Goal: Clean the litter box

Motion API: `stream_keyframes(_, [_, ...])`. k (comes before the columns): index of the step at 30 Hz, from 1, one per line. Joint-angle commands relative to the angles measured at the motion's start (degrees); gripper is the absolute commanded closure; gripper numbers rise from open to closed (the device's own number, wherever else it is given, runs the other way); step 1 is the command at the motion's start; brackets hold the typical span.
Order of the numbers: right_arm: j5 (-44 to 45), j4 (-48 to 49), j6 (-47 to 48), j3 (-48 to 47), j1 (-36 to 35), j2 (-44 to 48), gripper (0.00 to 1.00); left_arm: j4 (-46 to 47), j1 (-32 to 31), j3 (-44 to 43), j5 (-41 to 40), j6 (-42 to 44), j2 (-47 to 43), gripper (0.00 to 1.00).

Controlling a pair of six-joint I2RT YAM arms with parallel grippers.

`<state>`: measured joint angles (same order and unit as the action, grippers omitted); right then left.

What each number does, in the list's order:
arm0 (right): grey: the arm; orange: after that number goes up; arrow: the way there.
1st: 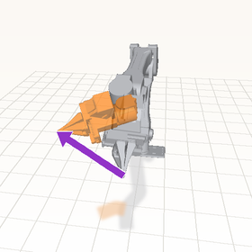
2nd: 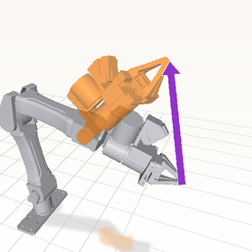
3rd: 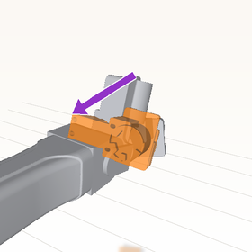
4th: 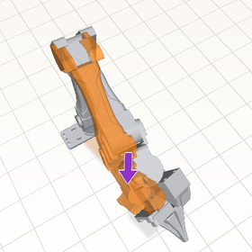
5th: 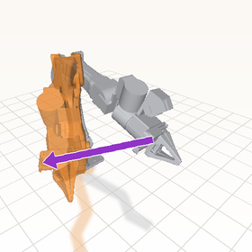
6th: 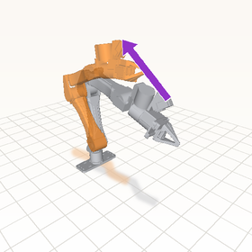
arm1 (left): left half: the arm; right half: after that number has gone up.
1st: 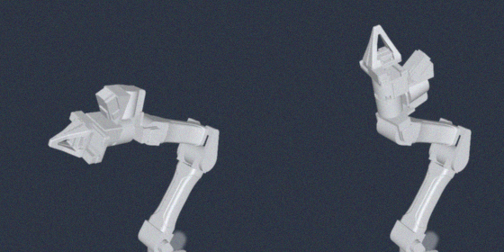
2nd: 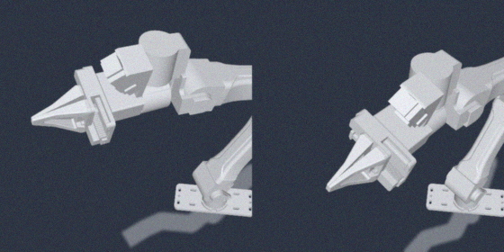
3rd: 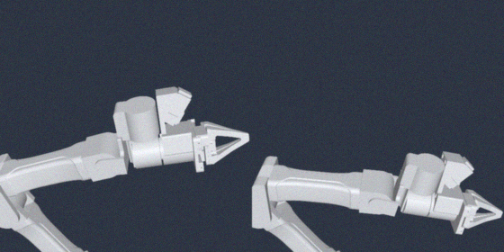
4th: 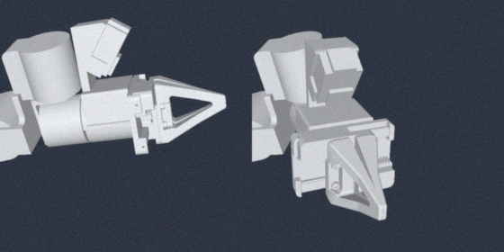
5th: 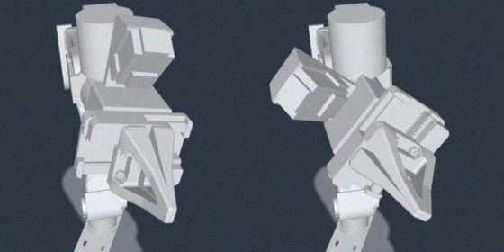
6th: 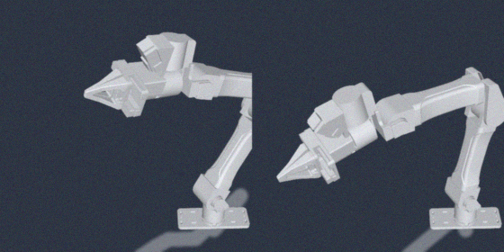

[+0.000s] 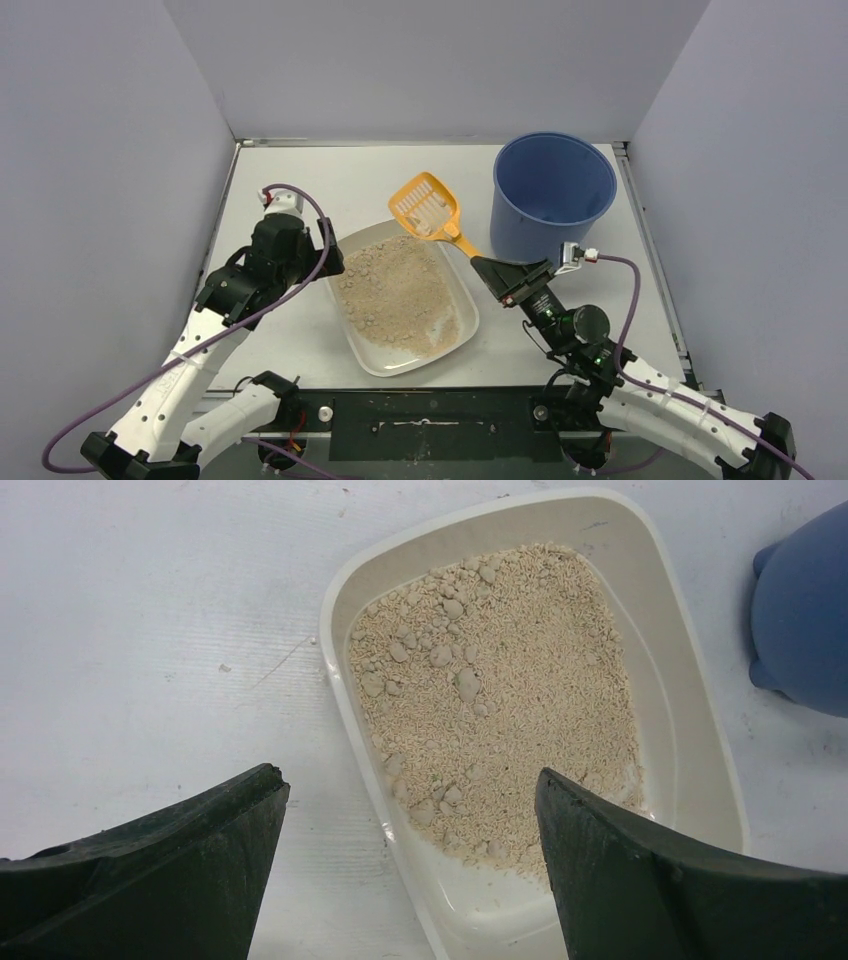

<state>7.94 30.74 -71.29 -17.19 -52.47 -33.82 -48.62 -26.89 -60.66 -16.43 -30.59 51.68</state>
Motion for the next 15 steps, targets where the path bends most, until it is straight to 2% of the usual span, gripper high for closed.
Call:
stream_keyframes(1, [7.43, -7.32, 4.59, -7.49, 0.37, 4.16, 1.0, 2.16, 0.26, 0.58, -1.02, 1.43, -0.78, 0.08])
stream_keyframes(8, [18.89, -20.82, 13.35, -18.83, 0.43, 8.82, 1.0, 2.78, 0.26, 0.86, -0.46, 1.62, -0.27, 0.08])
stream_keyframes(15, [27.85, -30.29, 18.56, -25.14, 0.4, 12.45, 1.0, 2.98, 0.26, 1.25, -0.45, 1.82, -0.16, 0.08])
